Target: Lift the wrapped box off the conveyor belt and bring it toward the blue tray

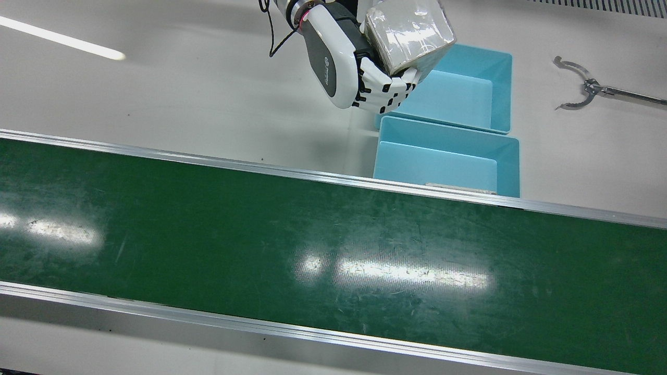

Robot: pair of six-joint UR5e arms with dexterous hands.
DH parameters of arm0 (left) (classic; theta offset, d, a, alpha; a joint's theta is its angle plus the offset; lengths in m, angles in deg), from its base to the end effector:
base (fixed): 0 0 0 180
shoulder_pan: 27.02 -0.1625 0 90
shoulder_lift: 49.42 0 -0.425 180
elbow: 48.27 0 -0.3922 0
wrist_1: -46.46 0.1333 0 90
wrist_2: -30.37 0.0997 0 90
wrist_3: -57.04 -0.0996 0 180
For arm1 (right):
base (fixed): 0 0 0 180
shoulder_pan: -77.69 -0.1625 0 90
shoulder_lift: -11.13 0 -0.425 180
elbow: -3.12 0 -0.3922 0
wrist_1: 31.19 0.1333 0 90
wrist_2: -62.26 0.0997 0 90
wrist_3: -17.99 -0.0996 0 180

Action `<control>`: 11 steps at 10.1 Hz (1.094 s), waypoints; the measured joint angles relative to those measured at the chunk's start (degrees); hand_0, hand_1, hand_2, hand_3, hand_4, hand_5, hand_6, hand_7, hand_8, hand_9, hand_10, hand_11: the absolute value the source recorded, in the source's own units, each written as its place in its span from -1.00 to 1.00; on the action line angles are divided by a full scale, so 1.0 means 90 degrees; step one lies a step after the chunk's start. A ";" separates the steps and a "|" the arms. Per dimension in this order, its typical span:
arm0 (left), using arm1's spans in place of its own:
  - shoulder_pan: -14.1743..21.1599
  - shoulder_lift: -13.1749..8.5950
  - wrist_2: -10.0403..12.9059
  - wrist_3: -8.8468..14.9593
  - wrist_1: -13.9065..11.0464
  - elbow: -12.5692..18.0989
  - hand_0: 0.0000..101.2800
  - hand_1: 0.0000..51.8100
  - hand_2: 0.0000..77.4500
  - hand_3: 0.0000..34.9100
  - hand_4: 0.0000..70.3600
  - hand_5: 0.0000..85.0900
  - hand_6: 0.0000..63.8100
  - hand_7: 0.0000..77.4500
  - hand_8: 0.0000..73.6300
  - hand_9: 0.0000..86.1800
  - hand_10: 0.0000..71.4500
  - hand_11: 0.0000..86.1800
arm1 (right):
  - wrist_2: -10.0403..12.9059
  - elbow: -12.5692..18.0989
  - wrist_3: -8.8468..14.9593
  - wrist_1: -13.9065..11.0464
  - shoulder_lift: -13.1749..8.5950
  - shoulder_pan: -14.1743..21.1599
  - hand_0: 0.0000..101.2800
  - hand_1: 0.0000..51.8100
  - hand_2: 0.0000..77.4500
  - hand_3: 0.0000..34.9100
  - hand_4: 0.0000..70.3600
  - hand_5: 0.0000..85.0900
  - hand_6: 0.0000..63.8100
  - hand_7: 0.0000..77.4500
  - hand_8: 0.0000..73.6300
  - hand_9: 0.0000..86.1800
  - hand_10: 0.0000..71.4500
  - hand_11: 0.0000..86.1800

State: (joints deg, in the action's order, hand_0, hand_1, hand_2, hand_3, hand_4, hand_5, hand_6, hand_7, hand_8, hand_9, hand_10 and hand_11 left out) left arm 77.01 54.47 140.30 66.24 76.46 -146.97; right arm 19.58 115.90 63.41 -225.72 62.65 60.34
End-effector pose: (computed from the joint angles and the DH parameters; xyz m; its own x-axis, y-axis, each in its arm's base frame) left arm -0.2283 -0.5038 0.5354 -0.9762 -0.0787 0.2019 -0.1898 -0.1395 -0.9719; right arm -0.4843 -0.3677 0.1705 -0.9745 0.1940 0.1125 0.0013 0.5063 -0.8624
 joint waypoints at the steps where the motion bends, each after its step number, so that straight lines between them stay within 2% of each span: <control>1: 0.0000 0.0000 0.0000 0.0000 0.0000 0.0000 -1.00 -1.00 -0.97 -1.00 -1.00 -0.97 -1.00 -1.00 -1.00 -1.00 -1.00 -1.00 | 0.0101 -0.0267 0.0013 0.0300 -0.0030 0.0011 -0.10 -0.96 -0.27 -1.00 -0.61 0.41 0.40 0.00 0.56 0.04 0.39 0.23; 2: 0.0000 0.0000 0.0000 0.0000 0.0000 0.0000 -1.00 -1.00 -0.99 -1.00 -1.00 -0.97 -1.00 -1.00 -1.00 -1.00 -1.00 -1.00 | 0.0169 -0.0540 0.0038 0.0636 -0.0066 0.0021 -0.13 -0.96 -0.34 -1.00 -0.60 0.42 0.40 0.00 0.56 0.04 0.22 0.28; 3: 0.0000 0.0000 0.0000 0.0000 0.0000 0.0000 -1.00 -1.00 -0.97 -1.00 -1.00 -0.97 -1.00 -1.00 -1.00 -1.00 -1.00 -1.00 | 0.0214 -0.0737 0.0078 0.0894 -0.0094 0.0029 -0.16 -0.94 -0.46 -1.00 -0.60 0.42 0.40 0.00 0.57 0.04 0.02 0.19; 4: 0.0000 0.0000 0.0000 0.0000 0.0000 0.0000 -1.00 -1.00 -0.99 -1.00 -1.00 -0.97 -1.00 -1.00 -1.00 -1.00 -1.00 -1.00 | 0.0242 -0.0861 0.0118 0.1067 -0.0112 0.0038 -0.11 -0.94 -0.46 -1.00 -0.60 0.42 0.40 0.00 0.50 0.00 -0.24 0.01; 5: 0.0000 0.0000 0.0000 0.0000 0.0000 0.0000 -1.00 -1.00 -0.99 -1.00 -1.00 -0.97 -1.00 -1.00 -1.00 -1.00 -1.00 -1.00 | 0.0257 -0.0924 0.0140 0.1164 -0.0121 0.0048 -0.11 -0.94 -0.46 -1.00 -0.60 0.42 0.40 0.00 0.50 0.00 -0.24 0.01; 6: 0.0000 0.0000 0.0000 0.0000 0.0000 0.0000 -1.00 -1.00 -0.97 -1.00 -1.00 -0.97 -1.00 -1.00 -1.00 -1.00 -0.98 -1.00 | 0.0263 -0.0951 0.0151 0.1211 -0.0124 0.0072 -0.08 -0.94 -0.46 -1.00 -0.60 0.42 0.23 0.03 -0.10 -0.42 -0.65 -0.62; 8: 0.0000 0.0000 0.0000 0.0000 0.0000 0.0000 -1.00 -1.00 -0.97 -1.00 -1.00 -0.97 -1.00 -1.00 -1.00 -1.00 -1.00 -1.00 | 0.0262 -0.0964 0.0152 0.1245 -0.0128 0.0208 -0.08 -0.94 -0.46 -1.00 -0.60 0.42 0.23 0.03 -0.10 -0.42 -0.65 -0.62; 9: 0.0000 0.0000 0.0000 0.0000 0.0000 0.0000 -1.00 -1.00 -0.97 -1.00 -1.00 -0.97 -1.00 -1.00 -1.00 -1.00 -1.00 -1.00 | 0.0261 -0.0960 0.0150 0.1249 -0.0128 0.0290 -0.09 -0.73 -0.66 -1.00 -0.60 0.42 -0.16 -0.10 -0.72 -0.87 -0.80 -0.71; 10: 0.0000 0.0000 0.0000 0.0000 0.0000 0.0000 -1.00 -1.00 -0.99 -1.00 -1.00 -0.97 -1.00 -1.00 -1.00 -1.00 -1.00 -1.00 | 0.0257 -0.0956 0.0147 0.1251 -0.0128 0.0349 -0.10 -0.60 -0.76 -0.89 -0.60 0.42 -0.44 -0.35 -1.00 -0.96 -0.94 -0.89; 11: 0.0000 0.0000 0.0000 0.0000 0.0000 0.0000 -1.00 -1.00 -0.99 -1.00 -1.00 -0.97 -1.00 -0.99 -1.00 -1.00 -0.98 -1.00 | 0.0251 -0.0953 0.0138 0.1249 -0.0123 0.0383 -0.10 -0.60 -0.76 -0.89 -0.60 0.42 -0.44 -0.35 -1.00 -0.96 -0.94 -0.89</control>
State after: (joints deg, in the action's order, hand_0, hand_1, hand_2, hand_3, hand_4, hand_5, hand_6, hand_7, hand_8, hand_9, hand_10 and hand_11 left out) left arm 77.00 54.47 140.30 66.24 76.46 -146.98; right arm 21.84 107.32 64.65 -214.47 61.54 63.79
